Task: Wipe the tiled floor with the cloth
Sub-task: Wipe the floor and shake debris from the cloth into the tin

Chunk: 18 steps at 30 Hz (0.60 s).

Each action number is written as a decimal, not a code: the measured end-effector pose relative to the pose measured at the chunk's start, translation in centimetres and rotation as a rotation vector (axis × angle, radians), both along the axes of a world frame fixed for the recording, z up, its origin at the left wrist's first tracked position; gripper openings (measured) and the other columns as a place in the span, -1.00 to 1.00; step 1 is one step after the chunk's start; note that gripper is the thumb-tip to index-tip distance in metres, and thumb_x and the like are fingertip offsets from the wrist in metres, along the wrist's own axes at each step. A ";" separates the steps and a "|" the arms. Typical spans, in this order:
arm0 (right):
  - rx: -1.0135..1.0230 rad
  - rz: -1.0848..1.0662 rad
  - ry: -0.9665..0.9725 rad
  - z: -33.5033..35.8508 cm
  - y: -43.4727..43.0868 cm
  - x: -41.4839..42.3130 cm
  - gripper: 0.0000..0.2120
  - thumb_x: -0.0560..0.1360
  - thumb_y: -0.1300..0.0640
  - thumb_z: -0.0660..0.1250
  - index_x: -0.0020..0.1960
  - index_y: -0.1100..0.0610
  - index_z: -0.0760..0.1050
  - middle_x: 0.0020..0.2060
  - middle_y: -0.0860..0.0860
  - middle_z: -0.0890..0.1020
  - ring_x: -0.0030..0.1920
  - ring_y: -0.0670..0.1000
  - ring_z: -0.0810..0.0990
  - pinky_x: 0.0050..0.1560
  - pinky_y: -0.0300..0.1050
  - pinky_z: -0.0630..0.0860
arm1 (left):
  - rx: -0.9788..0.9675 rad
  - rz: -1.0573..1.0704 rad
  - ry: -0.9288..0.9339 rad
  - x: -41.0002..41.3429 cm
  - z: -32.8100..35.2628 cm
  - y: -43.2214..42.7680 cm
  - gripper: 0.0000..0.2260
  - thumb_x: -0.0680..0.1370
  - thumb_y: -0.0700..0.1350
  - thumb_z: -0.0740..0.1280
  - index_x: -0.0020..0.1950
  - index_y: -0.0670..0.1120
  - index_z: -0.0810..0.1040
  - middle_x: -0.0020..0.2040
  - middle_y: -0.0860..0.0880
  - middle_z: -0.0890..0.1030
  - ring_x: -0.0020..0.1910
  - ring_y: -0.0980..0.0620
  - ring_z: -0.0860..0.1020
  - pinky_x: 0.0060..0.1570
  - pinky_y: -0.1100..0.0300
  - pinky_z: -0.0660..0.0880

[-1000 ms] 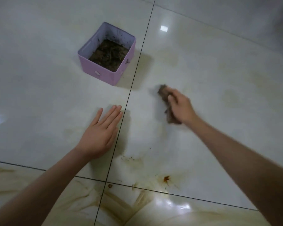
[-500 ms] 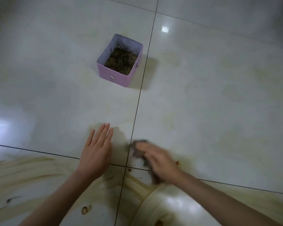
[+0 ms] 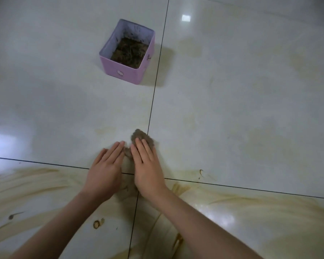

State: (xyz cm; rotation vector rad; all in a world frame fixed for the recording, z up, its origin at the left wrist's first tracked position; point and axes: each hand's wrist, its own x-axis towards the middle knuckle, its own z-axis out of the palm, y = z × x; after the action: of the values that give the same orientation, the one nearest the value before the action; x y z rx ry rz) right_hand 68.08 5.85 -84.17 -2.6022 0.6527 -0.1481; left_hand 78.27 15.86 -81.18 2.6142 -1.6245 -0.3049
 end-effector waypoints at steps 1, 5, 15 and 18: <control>0.005 0.100 0.048 0.1 -1.3 -0.3 -0.39 0.47 0.38 0.26 0.50 0.28 0.22 0.51 0.20 0.20 0.53 0.20 0.11 0.50 0.21 0.07 | 0.004 0.005 0.004 0.1 0.1 0.0 -0.51 0.45 -0.27 0.05 0.33 -0.31 0.49 0.39 -0.21 0.44 0.38 -0.18 0.41 0.32 -0.13 0.36; -0.094 -0.040 0.163 1.0 -7.7 -8.8 -0.28 0.22 0.50 0.31 0.39 0.36 0.37 0.42 0.29 0.34 0.44 0.31 0.30 0.51 0.06 0.08 | 0.008 -0.012 0.034 0.5 0.3 0.3 -0.47 0.45 -0.25 -0.01 0.37 -0.30 0.44 0.41 -0.20 0.41 0.41 -0.18 0.38 0.34 -0.12 0.34; -0.168 -0.267 0.152 0.0 -1.1 -5.0 -0.54 0.58 0.19 0.02 0.44 0.27 0.34 0.46 0.22 0.31 0.47 0.25 0.27 0.51 0.07 0.14 | -0.078 0.093 0.069 -0.6 -0.5 -0.6 -0.54 0.43 -0.31 0.06 0.26 -0.37 0.52 0.29 -0.27 0.52 0.29 -0.25 0.50 0.24 -0.18 0.44; -0.131 0.040 0.104 0.1 -1.1 -2.7 -0.45 0.54 0.17 0.21 0.51 0.23 0.23 0.53 0.17 0.12 0.54 0.16 0.08 0.49 0.18 0.12 | -0.075 0.086 0.066 -0.3 -0.2 -0.7 -0.55 0.37 -0.35 0.15 0.23 -0.35 0.55 0.26 -0.26 0.55 0.26 -0.23 0.53 0.21 -0.16 0.46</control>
State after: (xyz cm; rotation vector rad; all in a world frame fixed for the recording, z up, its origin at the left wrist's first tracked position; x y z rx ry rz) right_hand 65.35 4.77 -84.09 -2.7629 0.6459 -0.0439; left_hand 78.02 15.12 -81.41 2.5812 -1.4691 -0.3161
